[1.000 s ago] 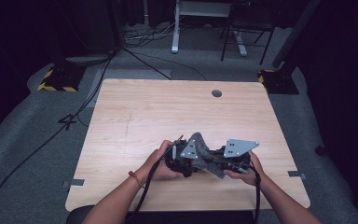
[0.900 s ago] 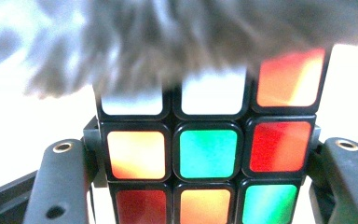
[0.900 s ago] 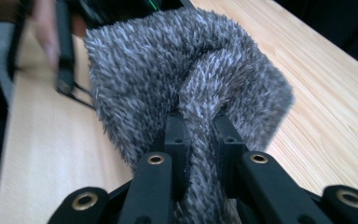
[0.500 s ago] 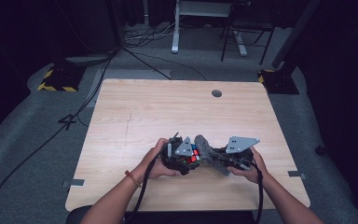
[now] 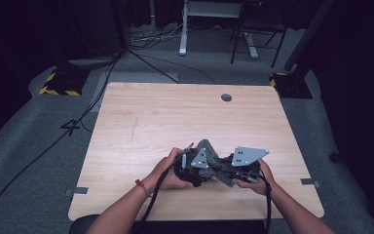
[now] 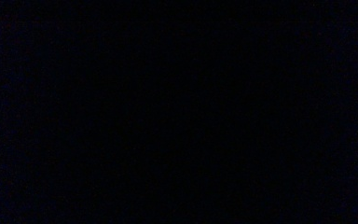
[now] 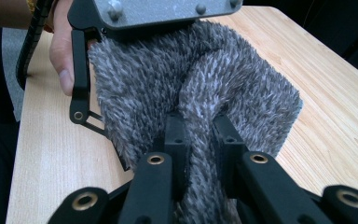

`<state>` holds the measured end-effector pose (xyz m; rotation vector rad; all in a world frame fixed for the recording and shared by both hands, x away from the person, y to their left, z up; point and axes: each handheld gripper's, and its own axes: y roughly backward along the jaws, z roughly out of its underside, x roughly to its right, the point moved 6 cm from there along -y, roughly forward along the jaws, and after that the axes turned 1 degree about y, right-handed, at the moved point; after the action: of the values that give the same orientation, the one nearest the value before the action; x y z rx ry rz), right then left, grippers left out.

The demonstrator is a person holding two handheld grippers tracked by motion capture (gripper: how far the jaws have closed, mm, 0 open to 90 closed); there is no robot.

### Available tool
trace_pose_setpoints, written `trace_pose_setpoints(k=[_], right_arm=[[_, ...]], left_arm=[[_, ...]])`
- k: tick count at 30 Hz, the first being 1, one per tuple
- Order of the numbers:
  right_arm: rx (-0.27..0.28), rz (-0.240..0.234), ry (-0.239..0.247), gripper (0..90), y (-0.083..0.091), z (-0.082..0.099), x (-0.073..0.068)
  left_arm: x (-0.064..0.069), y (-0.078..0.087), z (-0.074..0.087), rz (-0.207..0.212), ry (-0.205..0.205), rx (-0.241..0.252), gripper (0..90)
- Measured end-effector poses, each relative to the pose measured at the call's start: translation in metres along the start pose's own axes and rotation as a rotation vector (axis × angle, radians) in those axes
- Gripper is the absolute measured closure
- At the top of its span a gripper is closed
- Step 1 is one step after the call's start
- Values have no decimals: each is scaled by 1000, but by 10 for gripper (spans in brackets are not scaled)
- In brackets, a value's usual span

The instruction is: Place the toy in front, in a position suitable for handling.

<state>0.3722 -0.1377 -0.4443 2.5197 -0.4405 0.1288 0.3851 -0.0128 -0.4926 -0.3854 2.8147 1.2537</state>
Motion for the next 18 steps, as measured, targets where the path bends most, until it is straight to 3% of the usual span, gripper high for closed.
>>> trace_pose_setpoints(k=[5,9,14,18], right_arm=[[-35,18,-7,797,-1,3,5],[-98,65,-49,797,-1,23,22],[-130,65,-87,797,-1,36,30],[-133,47,-94,796,-4,38,29]], left_arm=[[-2,2,1,-7,6,3,335],[-4,12,0,-8,19,36,335],[-10,28,-3,-14,43,107,336],[-10,34,-3,-28,34,117,336]])
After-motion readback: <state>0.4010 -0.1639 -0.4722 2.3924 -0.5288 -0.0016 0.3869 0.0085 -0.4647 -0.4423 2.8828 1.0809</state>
